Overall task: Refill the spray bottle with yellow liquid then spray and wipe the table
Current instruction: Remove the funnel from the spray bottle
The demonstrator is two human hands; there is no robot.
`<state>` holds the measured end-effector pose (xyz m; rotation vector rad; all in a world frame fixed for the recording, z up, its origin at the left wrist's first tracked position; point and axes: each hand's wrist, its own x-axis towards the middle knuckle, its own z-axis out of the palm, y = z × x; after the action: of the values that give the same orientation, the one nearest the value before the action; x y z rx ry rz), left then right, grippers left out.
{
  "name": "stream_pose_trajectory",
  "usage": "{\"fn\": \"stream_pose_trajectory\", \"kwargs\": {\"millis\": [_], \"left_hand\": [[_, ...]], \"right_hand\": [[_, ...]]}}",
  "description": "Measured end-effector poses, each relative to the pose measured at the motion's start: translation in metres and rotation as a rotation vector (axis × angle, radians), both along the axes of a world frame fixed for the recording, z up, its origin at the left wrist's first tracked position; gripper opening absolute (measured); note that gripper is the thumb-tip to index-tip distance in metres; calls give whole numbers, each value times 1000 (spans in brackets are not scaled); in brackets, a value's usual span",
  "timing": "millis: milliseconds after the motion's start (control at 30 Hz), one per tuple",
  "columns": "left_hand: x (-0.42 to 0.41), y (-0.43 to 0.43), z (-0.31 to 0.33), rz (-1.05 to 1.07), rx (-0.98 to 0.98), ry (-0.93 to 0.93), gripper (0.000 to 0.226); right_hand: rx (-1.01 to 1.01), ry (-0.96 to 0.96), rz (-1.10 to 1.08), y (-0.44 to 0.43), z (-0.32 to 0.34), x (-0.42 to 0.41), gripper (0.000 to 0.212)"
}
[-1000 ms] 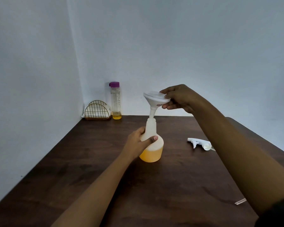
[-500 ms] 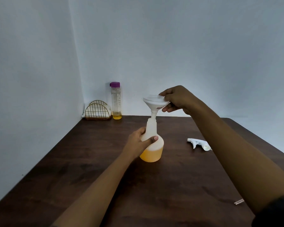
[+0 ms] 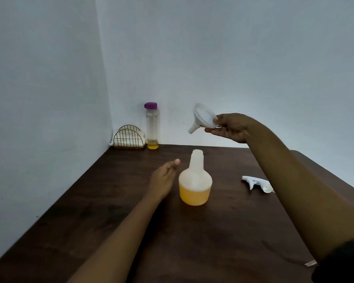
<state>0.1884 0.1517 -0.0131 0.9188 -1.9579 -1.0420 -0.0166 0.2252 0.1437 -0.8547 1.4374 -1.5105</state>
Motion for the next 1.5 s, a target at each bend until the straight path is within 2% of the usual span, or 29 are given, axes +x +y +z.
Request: {"fn": "stream_pose_trajectory", "kwargs": {"millis": [100, 133, 200, 433, 633, 900, 1000, 1133, 1200, 1267, 1367, 1433, 1500], "left_hand": [[9, -19, -12, 241, -267, -504, 55], [12, -22, -17, 254, -264, -653, 58], [13, -24, -23, 239, -209, -785, 62], [7, -31, -31, 268, -227, -829, 65], [5, -33, -36, 309, -287, -806, 63], [0, -38, -40, 322, -292, -810, 64], [0, -38, -40, 316, -290, -820, 65], [-1, -37, -38, 321, -283, -822, 65], [-1, -36, -37, 319, -278, -821, 65], [-1, -36, -37, 315, -277, -826, 65], [0, -36, -37, 314, -276, -832, 65], [-1, -35, -37, 313, -274, -829, 65], [-1, -36, -37, 313, -277, -832, 65]], "right_hand": [[13, 95, -11, -18, -15, -3, 14], [11, 147, -33, -25, -22, -3, 21], [12, 308, -80, -39, -39, -4, 31], [8, 1074, -85, -99, -99, -7, 36], [-108, 1503, -93, -154, -130, -17, 42], [-40, 1972, 168, -190, -163, -28, 61], [34, 1958, 210, -196, -171, -34, 63], [-47, 1753, 252, -199, -175, -40, 57], [-22, 1616, 274, -196, -174, -42, 53], [31, 1484, 208, -193, -173, -40, 41], [18, 1211, -62, -196, -170, -30, 21], [18, 1074, -122, -202, -169, -24, 31], [76, 1051, -63, -210, -169, -21, 56]]}}
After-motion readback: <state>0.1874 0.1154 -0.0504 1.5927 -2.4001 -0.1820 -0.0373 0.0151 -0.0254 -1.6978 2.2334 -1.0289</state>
